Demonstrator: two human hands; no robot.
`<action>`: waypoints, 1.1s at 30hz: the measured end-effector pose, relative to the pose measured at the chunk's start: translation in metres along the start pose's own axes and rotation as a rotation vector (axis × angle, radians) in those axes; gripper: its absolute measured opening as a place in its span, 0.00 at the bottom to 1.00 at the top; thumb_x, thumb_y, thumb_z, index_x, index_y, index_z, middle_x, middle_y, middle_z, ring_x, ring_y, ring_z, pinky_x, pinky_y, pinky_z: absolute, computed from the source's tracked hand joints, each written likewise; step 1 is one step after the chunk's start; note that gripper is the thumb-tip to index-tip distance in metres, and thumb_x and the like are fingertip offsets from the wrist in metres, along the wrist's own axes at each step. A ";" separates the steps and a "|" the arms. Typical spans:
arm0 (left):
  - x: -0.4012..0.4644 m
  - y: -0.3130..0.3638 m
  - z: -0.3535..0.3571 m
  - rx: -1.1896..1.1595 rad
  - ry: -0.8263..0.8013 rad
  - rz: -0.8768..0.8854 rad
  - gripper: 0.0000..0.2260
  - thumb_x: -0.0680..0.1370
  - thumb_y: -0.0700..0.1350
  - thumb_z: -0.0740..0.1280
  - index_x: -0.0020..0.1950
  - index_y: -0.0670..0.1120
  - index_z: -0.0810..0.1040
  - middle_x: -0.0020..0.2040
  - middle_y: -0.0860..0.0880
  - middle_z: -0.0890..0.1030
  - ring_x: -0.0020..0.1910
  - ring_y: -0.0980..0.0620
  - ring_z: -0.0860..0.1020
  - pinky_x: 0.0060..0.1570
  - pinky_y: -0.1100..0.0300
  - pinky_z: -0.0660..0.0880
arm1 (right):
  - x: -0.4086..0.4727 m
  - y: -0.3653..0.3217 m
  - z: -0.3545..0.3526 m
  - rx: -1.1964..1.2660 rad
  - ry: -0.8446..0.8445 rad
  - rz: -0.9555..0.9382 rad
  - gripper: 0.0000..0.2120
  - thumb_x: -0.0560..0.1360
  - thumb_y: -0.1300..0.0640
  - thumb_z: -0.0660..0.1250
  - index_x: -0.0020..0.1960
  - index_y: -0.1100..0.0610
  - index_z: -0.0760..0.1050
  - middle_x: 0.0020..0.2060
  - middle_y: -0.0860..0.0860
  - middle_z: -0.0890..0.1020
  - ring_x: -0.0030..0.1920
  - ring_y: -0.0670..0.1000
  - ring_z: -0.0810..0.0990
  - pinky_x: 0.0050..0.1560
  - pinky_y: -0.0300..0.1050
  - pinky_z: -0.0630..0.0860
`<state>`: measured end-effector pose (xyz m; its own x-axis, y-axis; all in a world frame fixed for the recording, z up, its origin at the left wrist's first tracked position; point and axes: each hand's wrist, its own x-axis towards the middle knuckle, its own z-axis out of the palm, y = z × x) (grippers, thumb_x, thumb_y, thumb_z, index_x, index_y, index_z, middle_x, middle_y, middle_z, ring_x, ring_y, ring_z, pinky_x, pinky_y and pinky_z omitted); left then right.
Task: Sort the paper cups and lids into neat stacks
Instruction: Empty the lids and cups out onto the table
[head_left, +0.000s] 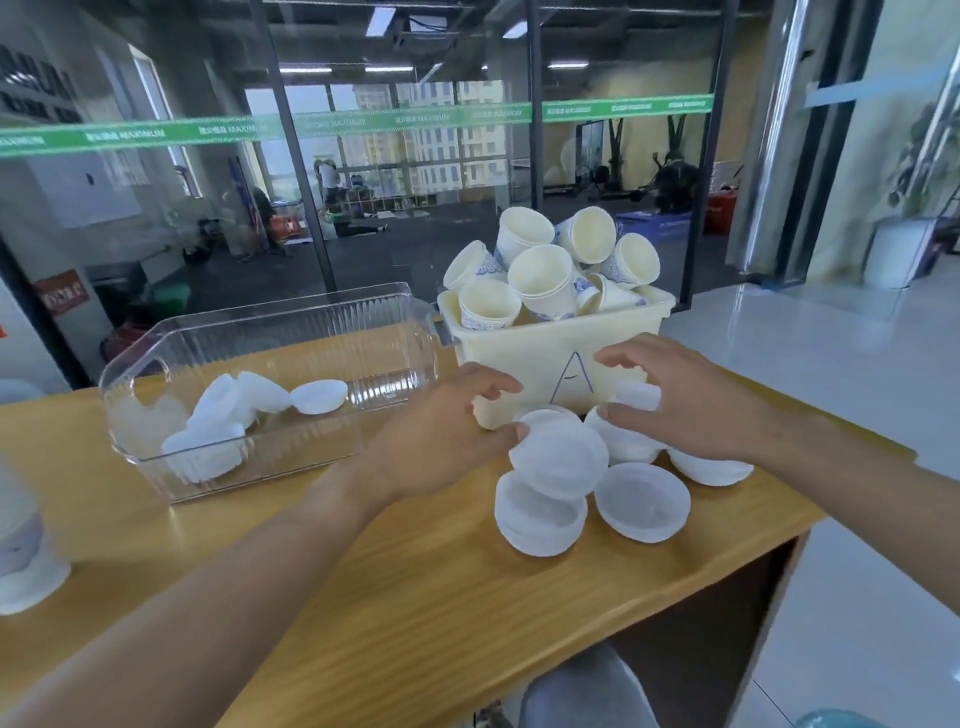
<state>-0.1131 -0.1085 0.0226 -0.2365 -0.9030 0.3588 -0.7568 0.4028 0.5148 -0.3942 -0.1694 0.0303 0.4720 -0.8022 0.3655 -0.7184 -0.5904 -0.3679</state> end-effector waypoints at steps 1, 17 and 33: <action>-0.003 -0.007 -0.010 0.004 0.042 -0.005 0.14 0.78 0.54 0.73 0.64 0.58 0.79 0.58 0.65 0.78 0.57 0.71 0.75 0.59 0.65 0.74 | 0.003 -0.011 0.002 0.027 0.052 -0.053 0.22 0.78 0.48 0.73 0.69 0.45 0.73 0.60 0.39 0.77 0.58 0.39 0.73 0.61 0.37 0.71; -0.053 -0.155 -0.164 0.418 0.041 -0.655 0.22 0.75 0.57 0.75 0.66 0.52 0.78 0.66 0.51 0.78 0.61 0.49 0.77 0.60 0.53 0.75 | 0.134 -0.181 0.117 0.109 -0.112 -0.373 0.12 0.79 0.48 0.68 0.62 0.47 0.78 0.53 0.38 0.78 0.55 0.40 0.74 0.59 0.44 0.74; -0.030 -0.217 -0.166 0.665 -0.319 -0.767 0.46 0.72 0.63 0.76 0.79 0.43 0.57 0.64 0.44 0.77 0.59 0.42 0.78 0.58 0.46 0.79 | 0.282 -0.212 0.242 -0.086 -0.506 -0.060 0.50 0.71 0.34 0.74 0.82 0.55 0.55 0.78 0.55 0.66 0.75 0.59 0.68 0.67 0.55 0.73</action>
<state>0.1596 -0.1437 0.0291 0.3695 -0.9168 -0.1518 -0.9291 -0.3667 -0.0468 0.0153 -0.2918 0.0042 0.6865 -0.7223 -0.0838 -0.7120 -0.6442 -0.2793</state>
